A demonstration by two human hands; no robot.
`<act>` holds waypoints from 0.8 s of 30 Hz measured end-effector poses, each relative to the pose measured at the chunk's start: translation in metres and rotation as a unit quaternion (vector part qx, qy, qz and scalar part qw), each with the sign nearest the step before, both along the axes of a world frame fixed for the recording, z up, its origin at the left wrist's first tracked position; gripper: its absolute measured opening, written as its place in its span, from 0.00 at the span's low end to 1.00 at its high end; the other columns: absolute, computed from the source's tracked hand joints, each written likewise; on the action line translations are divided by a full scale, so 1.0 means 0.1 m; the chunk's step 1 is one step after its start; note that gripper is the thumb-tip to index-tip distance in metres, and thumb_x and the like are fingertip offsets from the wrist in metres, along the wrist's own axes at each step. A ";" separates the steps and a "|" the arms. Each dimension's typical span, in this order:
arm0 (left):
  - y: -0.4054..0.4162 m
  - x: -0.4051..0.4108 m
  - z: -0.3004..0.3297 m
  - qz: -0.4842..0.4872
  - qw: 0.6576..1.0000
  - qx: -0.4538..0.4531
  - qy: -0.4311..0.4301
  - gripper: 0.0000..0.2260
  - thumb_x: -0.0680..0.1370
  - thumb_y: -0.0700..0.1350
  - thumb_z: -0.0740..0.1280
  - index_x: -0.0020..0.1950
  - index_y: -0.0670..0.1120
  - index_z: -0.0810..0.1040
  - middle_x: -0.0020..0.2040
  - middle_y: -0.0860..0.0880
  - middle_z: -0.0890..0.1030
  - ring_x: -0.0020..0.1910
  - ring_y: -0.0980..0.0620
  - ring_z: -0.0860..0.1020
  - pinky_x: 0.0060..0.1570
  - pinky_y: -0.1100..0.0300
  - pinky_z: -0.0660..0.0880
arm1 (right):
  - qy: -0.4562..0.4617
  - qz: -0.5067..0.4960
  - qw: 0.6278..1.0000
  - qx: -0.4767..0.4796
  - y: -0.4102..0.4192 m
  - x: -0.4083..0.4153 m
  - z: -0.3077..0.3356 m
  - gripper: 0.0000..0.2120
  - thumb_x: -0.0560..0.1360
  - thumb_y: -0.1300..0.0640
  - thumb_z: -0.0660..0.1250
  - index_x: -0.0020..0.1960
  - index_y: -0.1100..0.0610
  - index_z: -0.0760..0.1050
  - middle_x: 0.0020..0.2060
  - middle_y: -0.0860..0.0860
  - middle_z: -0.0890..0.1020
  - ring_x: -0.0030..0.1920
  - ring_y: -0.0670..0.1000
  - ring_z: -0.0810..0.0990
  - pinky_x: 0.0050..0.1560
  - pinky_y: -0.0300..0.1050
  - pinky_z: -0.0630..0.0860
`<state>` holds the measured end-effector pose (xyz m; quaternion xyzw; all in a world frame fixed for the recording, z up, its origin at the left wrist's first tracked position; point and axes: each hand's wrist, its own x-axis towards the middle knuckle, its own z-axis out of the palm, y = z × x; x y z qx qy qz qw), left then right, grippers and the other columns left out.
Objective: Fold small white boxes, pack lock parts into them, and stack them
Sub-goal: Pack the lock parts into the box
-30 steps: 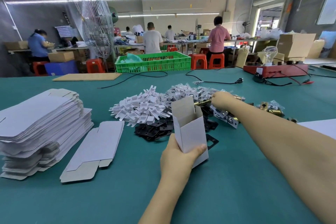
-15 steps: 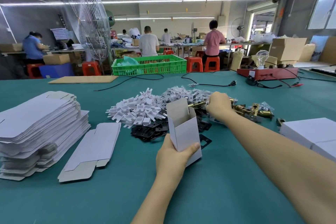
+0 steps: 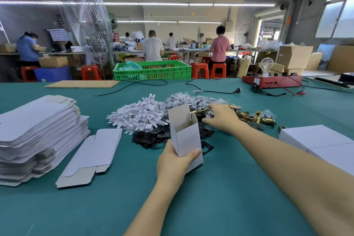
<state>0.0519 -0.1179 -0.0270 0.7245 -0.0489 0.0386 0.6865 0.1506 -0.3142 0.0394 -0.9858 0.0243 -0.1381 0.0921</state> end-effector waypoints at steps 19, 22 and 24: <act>-0.05 -0.16 0.08 -0.024 0.997 0.036 -0.061 0.17 0.64 0.52 0.78 0.48 0.60 0.77 0.44 0.63 0.82 0.44 0.64 0.79 0.45 0.61 0.78 | -0.161 -0.007 0.845 0.510 -0.03 -0.82 0.17 0.06 0.73 0.65 0.71 0.50 0.60 0.79 0.43 0.53 0.80 0.36 0.49 0.79 0.35 0.41 0.81; -0.09 -0.22 0.11 -0.048 0.994 0.055 -0.087 0.17 0.62 0.53 0.76 0.48 0.57 0.77 0.45 0.65 0.82 0.43 0.62 0.79 0.42 0.64 0.76 | -0.158 -0.001 0.813 0.560 -0.14 -1.05 0.23 0.09 0.73 0.71 0.68 0.44 0.58 0.78 0.43 0.55 0.79 0.36 0.51 0.79 0.31 0.39 0.79; -0.09 -0.23 0.12 -0.053 0.992 0.061 -0.095 0.17 0.63 0.52 0.77 0.48 0.57 0.77 0.45 0.66 0.82 0.43 0.63 0.79 0.41 0.66 0.75 | -0.161 -0.013 0.811 0.562 -0.18 -1.12 0.22 0.10 0.73 0.72 0.67 0.43 0.57 0.77 0.42 0.55 0.79 0.37 0.51 0.78 0.30 0.37 0.78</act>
